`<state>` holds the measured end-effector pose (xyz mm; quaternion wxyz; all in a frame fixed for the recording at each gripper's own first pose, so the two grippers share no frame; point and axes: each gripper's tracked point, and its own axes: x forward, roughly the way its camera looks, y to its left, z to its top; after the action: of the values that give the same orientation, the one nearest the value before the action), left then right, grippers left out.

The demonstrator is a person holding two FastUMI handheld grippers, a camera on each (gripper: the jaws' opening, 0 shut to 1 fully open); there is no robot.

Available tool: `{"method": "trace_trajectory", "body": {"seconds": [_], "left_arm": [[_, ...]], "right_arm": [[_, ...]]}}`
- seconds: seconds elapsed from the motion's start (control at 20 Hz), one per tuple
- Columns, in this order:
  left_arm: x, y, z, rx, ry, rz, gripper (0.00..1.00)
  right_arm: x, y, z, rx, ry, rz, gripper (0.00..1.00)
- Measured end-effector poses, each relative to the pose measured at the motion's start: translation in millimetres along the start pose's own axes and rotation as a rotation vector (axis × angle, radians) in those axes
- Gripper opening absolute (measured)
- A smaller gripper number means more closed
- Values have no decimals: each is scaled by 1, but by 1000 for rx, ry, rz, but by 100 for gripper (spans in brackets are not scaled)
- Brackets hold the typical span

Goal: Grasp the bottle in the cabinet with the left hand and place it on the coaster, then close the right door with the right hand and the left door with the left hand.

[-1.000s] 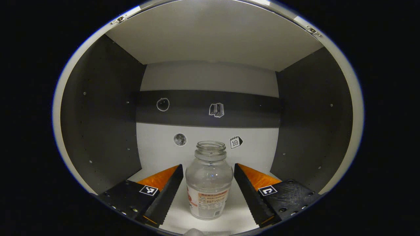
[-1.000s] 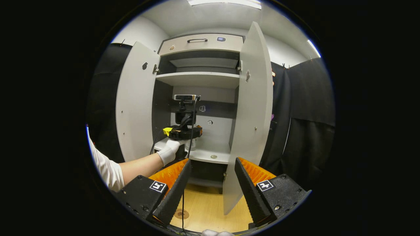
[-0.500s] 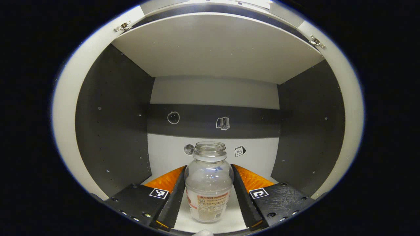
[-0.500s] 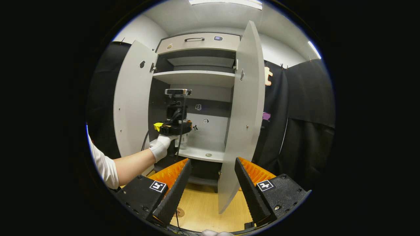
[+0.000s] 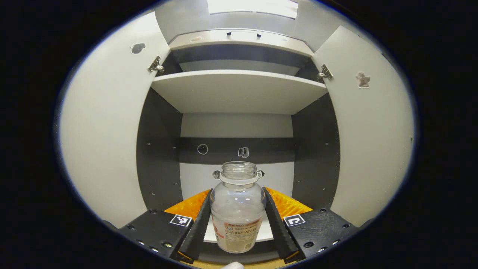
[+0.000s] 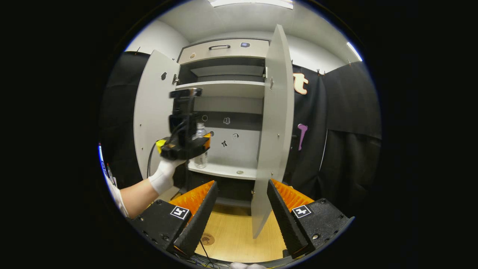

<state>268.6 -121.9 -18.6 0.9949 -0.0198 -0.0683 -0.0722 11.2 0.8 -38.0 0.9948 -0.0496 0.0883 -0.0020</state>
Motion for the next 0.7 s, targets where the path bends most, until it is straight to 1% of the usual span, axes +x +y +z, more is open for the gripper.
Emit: {"method": "trace_trajectory", "body": {"seconds": [0.05,0.1,0.25,0.45,0.7], "left_arm": [[-12,0,-2,-1,-9,-3,70],[-25,0,-6,-6,-15,2,73],[-62,-5,-26,-16,-3,-2,73],[-100,-21,-67,-26,25,-39,74],[-145,-44,-129,13,71,-90,74]], "right_arm": [[-2,-3,-5,16,8,-6,83],[-5,-6,-9,31,17,-12,83],[-10,-15,-27,47,53,-38,83],[-19,-25,-43,56,71,-61,83],[-25,-41,-61,50,114,-93,83]]}}
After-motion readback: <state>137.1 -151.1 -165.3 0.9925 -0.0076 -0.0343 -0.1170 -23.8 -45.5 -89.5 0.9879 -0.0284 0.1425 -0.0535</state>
